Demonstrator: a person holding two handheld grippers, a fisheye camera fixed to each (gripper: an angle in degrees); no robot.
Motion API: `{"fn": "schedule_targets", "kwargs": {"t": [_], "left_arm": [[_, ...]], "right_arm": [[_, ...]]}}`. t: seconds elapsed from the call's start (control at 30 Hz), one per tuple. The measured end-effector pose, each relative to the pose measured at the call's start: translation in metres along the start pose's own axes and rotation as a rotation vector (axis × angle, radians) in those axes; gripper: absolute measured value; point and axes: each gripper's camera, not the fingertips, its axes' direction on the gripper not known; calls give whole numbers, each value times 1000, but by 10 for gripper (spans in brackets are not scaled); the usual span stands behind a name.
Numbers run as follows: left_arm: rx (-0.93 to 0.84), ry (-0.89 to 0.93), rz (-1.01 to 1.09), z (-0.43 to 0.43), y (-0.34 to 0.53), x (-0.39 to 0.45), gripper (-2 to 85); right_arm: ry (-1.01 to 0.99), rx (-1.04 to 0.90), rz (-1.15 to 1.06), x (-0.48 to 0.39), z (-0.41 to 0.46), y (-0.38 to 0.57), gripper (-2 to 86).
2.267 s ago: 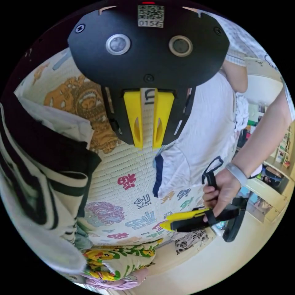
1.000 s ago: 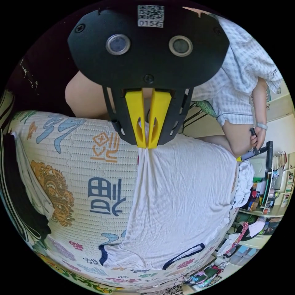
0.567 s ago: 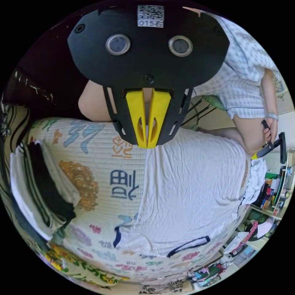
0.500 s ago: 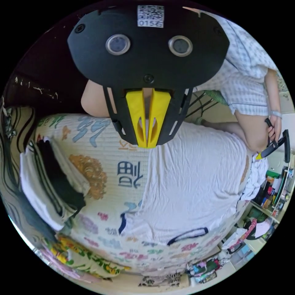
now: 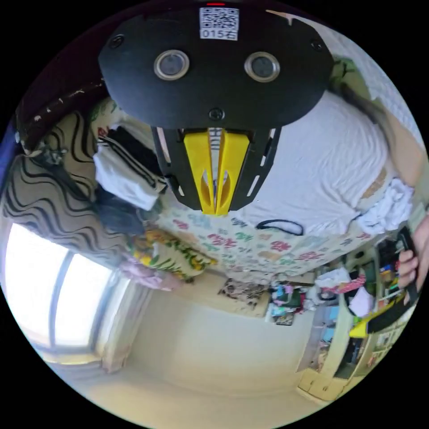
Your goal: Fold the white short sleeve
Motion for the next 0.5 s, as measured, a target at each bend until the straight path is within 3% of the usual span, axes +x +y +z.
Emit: {"fn": "schedule_targets", "kwargs": {"t": [0.1,0.23,0.33,0.5], "left_arm": [[-27,-23,23,76,5,34,-7],[-244,113,56,234,36,62,0],[-474,232,101,362,73,84,24],[-803,264,135,552,156,119,69]], "right_arm": [[205,114,104,1,17,8,-6],[-59,-108,140,26,79,5,22],[-113,-179,181,52,125,7,53],[-304,-387,274,91,198,12,66]]}}
